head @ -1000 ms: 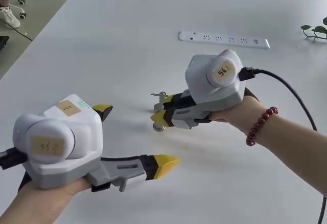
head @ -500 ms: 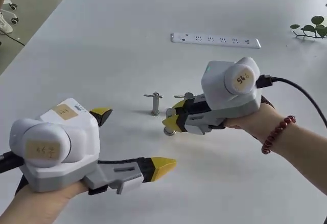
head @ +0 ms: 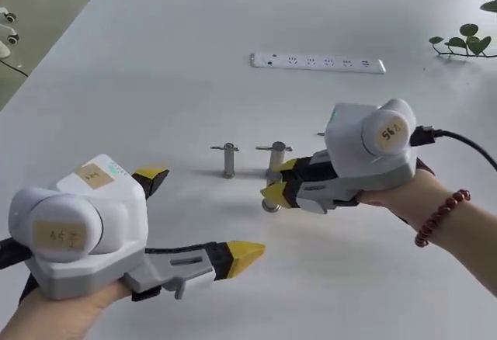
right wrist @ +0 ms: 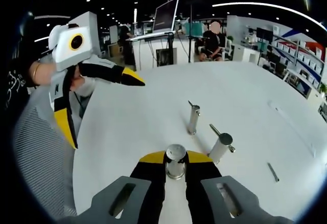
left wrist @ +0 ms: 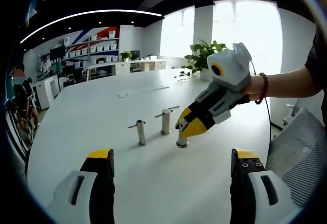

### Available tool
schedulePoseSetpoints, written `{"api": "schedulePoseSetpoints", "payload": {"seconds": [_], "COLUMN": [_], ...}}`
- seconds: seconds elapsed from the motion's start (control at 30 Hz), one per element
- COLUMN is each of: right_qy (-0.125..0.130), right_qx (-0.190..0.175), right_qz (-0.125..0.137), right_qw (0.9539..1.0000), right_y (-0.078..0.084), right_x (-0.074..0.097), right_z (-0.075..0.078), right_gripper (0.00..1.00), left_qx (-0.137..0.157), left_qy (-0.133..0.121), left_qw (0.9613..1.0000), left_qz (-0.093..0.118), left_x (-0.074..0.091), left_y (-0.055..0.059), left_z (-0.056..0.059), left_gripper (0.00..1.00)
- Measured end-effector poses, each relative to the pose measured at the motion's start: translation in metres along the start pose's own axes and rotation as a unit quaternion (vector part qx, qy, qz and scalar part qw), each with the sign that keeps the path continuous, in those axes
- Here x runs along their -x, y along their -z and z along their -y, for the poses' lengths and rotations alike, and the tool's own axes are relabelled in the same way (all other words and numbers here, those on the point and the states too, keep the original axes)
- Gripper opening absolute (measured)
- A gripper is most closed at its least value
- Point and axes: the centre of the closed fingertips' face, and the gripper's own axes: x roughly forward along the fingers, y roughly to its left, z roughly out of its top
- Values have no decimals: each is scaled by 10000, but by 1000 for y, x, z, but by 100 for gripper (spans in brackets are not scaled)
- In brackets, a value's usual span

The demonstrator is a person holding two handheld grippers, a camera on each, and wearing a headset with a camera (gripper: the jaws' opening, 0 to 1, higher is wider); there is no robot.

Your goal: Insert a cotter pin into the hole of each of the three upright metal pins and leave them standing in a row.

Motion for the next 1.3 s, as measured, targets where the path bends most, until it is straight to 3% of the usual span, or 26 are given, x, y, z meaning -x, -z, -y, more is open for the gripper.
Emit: {"api": "schedulePoseSetpoints", "payload": {"seconds": [0.57,0.83,0.97,1.07,1.3], "right_qy": [106,204,251,289,348], "right_qx": [-194,-10,-159,-387,-575], "right_qz": [-22,7,-95,40,86], "right_qw": [9998,9998,9995,9988,9977], "right_y": [19,20,26,26,27], "right_x": [5,6,6,6,15], "right_z": [2,0,1,3,6], "right_gripper": [8,9,10,18,18], "left_qx": [2,-7,-21,-14,-8], "left_qy": [10,28,39,33,3], "left_qw": [10000,10000,9999,10000,10000], "left_qz": [-36,-71,-91,-74,-54], "left_x": [0,-1,-1,0,0], "left_y": [3,4,5,5,4], "left_z": [2,3,4,3,2], "left_gripper": [94,94,94,95,96]}}
